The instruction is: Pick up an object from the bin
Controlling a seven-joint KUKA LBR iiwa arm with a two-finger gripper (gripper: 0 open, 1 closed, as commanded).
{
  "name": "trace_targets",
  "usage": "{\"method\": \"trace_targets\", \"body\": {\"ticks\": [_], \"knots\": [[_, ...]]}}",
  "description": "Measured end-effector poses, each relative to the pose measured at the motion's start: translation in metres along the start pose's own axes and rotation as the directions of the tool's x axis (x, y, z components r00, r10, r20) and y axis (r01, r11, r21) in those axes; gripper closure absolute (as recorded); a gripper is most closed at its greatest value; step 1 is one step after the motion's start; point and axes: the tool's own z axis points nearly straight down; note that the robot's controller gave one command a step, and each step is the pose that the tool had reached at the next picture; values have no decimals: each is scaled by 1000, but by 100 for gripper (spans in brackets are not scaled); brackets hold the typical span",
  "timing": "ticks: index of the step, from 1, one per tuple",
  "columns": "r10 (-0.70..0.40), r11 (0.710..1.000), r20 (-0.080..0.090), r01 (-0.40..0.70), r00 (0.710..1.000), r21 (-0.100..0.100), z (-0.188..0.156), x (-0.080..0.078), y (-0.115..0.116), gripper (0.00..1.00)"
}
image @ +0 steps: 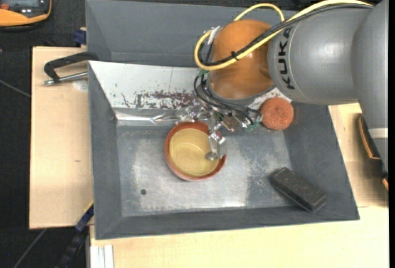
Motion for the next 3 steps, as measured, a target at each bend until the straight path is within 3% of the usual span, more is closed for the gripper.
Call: {"method": "trace_targets", "body": {"ticks": [1, 2, 3], "knots": [[-5, 1000, 1, 5, 1000, -6, 0, -3, 6, 100], [-339, 941, 8, 339, 941, -3, 26, -2, 3, 100], [-263, 965, 17, 263, 965, 4, -192, 55, 35, 100]]}}
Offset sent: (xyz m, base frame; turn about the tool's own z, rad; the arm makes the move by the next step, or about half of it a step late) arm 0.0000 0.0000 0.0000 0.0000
